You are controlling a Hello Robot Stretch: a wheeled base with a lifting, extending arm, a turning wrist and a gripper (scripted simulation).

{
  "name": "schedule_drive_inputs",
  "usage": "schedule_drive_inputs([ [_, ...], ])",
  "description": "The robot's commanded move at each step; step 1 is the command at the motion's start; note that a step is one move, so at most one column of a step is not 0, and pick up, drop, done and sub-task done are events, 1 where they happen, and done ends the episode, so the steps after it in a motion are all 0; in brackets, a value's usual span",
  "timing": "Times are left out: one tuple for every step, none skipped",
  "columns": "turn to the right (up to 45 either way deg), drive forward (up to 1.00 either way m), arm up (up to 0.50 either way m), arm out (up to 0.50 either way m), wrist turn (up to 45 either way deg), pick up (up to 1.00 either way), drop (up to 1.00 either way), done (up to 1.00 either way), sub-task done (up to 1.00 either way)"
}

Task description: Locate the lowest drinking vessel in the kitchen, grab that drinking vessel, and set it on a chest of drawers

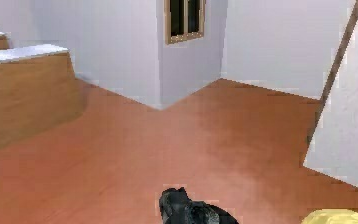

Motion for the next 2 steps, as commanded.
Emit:
schedule_drive_inputs([
  [0.0,0.75,0.00,0.00,0.0,0.00,0.00,0.00,0.00],
  [30.0,0.00,0.00,0.00,0.0,0.00,0.00,0.00,0.00],
])
